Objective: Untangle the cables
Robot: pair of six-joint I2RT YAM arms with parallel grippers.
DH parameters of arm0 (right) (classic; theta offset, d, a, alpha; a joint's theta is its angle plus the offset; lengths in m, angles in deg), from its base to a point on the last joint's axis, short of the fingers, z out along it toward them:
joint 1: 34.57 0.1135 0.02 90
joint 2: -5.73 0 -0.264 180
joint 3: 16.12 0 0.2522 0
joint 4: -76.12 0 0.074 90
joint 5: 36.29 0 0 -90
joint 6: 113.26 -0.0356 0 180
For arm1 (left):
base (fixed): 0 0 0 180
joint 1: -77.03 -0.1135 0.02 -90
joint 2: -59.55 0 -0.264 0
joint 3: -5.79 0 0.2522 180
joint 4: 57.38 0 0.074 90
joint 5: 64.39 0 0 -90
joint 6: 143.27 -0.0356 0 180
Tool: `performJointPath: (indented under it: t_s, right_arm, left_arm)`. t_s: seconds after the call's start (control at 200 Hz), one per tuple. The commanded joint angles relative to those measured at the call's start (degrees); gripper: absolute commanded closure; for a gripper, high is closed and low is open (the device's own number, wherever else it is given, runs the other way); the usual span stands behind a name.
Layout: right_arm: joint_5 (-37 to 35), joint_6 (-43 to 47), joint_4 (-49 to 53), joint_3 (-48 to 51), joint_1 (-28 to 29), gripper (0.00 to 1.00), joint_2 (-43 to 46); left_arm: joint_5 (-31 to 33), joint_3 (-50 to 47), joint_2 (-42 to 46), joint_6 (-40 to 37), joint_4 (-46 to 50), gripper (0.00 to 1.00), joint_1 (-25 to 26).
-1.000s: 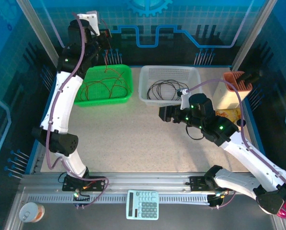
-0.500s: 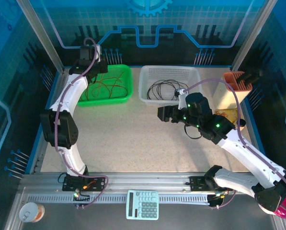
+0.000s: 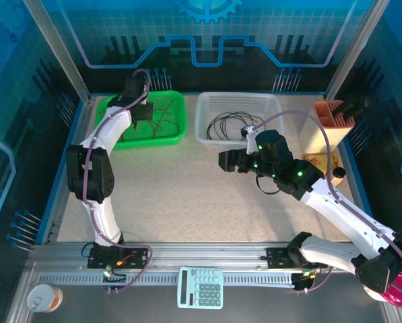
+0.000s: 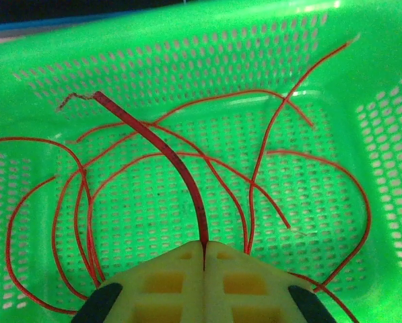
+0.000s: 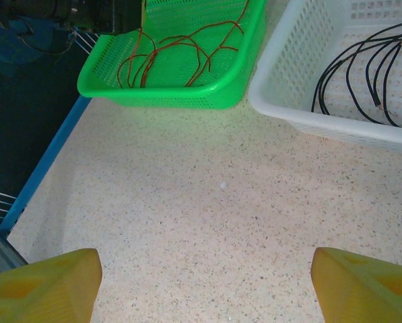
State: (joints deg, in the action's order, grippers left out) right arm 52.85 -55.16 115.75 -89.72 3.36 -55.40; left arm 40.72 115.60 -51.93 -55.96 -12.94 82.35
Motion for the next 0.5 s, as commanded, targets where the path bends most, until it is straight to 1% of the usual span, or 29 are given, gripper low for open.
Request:
performJointPath:
  t_s: [0.0,0.105,0.225,0.425,0.495]
  right_arm:
    - [-0.23,1.04,-0.23,0.73,0.31,0.17,0.37]
    - [-0.67,1.40,0.52,0.62,-0.24,0.16,0.70]
    - [-0.89,1.83,1.54,0.55,-1.08,0.16,1.39]
    - [-1.20,1.78,2.64,0.89,-2.14,0.13,2.89]
    - [-1.22,1.66,2.73,1.14,-2.31,0.12,3.24]
  left_arm:
    - [4.08,-1.86,-2.30,-3.65,3.06,0.92,1.78]
    - [4.42,-2.56,-2.78,-3.80,3.56,0.85,2.39]
    - [4.10,-2.67,-2.43,-3.63,3.95,0.74,2.50]
    - [2.85,-1.44,-1.05,-3.38,5.17,0.46,2.41]
    - [1.71,-1.14,-0.22,-2.97,5.46,0.40,2.24]
